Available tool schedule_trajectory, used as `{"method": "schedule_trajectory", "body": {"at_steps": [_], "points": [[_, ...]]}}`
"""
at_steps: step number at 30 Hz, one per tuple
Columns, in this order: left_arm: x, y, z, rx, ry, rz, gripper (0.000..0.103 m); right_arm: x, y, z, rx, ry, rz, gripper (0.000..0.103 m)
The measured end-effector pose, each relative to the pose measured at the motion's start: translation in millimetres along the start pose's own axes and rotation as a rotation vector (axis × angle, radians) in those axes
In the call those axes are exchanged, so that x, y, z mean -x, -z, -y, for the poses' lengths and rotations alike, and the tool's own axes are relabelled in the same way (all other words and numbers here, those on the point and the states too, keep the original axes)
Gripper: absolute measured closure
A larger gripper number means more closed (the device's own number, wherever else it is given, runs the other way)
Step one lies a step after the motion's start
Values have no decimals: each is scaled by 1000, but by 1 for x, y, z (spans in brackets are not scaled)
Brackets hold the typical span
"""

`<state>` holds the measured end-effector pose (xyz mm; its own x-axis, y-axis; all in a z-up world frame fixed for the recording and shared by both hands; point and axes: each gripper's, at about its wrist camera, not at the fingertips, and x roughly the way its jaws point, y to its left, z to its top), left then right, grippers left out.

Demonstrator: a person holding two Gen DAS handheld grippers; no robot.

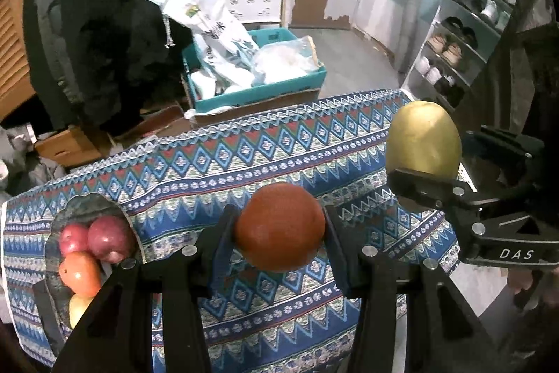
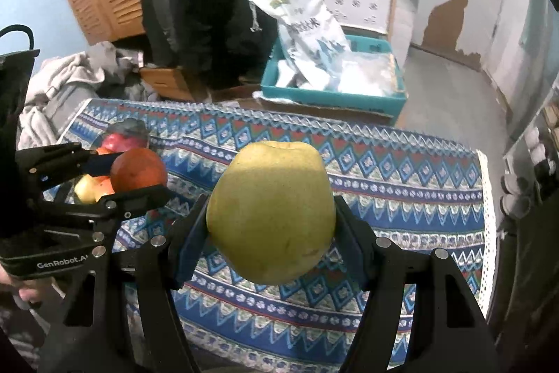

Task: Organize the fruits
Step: 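Carry the pear and orange with both tools over the glass bowl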

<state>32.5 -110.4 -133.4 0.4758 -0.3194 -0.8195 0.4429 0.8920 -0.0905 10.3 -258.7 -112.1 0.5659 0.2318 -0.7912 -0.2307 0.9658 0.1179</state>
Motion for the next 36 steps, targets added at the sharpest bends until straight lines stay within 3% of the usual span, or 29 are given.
{"method": "schedule_trajectory", "body": {"at_steps": [16, 36], "points": [[30, 20, -63, 103, -36, 39, 54, -8, -27, -67, 98, -64, 13, 35], [53, 64, -183, 308, -128, 48, 54, -61, -56, -163, 194, -182, -52, 35]]}}
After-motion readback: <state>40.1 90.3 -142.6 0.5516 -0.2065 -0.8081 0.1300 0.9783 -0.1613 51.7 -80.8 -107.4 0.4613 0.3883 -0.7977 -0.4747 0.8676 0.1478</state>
